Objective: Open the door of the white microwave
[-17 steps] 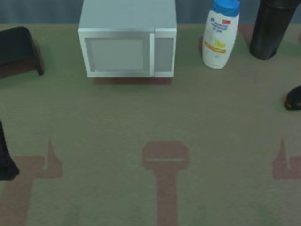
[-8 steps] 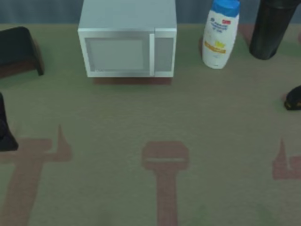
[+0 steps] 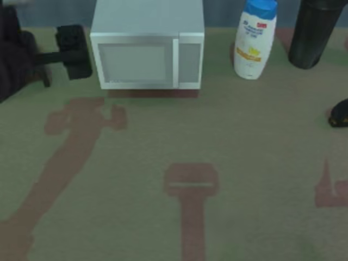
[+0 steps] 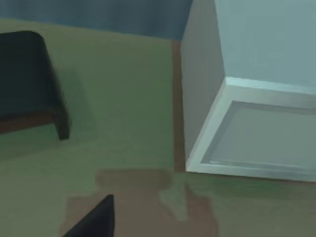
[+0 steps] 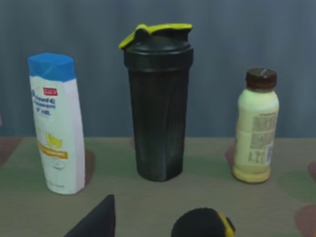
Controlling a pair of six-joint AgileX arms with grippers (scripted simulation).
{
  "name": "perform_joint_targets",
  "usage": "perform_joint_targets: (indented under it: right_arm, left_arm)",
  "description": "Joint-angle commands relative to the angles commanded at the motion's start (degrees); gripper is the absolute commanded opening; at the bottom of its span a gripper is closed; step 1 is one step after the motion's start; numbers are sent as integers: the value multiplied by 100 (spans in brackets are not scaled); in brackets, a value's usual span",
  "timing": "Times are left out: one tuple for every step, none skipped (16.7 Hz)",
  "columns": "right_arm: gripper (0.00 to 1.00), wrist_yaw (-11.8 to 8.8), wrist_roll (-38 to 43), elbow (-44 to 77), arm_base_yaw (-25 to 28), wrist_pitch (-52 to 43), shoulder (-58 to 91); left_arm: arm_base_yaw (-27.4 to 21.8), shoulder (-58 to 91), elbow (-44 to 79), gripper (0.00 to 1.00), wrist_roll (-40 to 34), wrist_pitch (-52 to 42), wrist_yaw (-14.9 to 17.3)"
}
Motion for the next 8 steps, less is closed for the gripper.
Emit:
perform_joint_targets:
  right_arm:
    - [100, 0, 0, 0, 0, 0, 0]
    - [100, 0, 0, 0, 0, 0, 0]
    - [100, 0, 0, 0, 0, 0, 0]
    - [100, 0, 0, 0, 0, 0, 0]
    - [100, 0, 0, 0, 0, 0, 0]
    - [100, 0, 0, 0, 0, 0, 0]
    - [100, 0, 0, 0, 0, 0, 0]
    - [100, 0, 0, 0, 0, 0, 0]
  left_arm:
    - [-191, 639, 456, 100, -157, -180, -116]
    - [-376, 1246, 898, 100, -311, -352, -229]
    - [-555, 1814, 1321, 100, -460, -516, -337]
    - [-726, 2338, 1725, 100, -604, -669, -439]
    - [-888, 2815, 2110, 100, -742, -810, -535]
    - [-1040, 3247, 2476, 100, -873, -937, -624]
    - [-1179, 3642, 2820, 100, -994, -1050, -707]
    - [-1306, 4001, 3137, 100, -1105, -1149, -781]
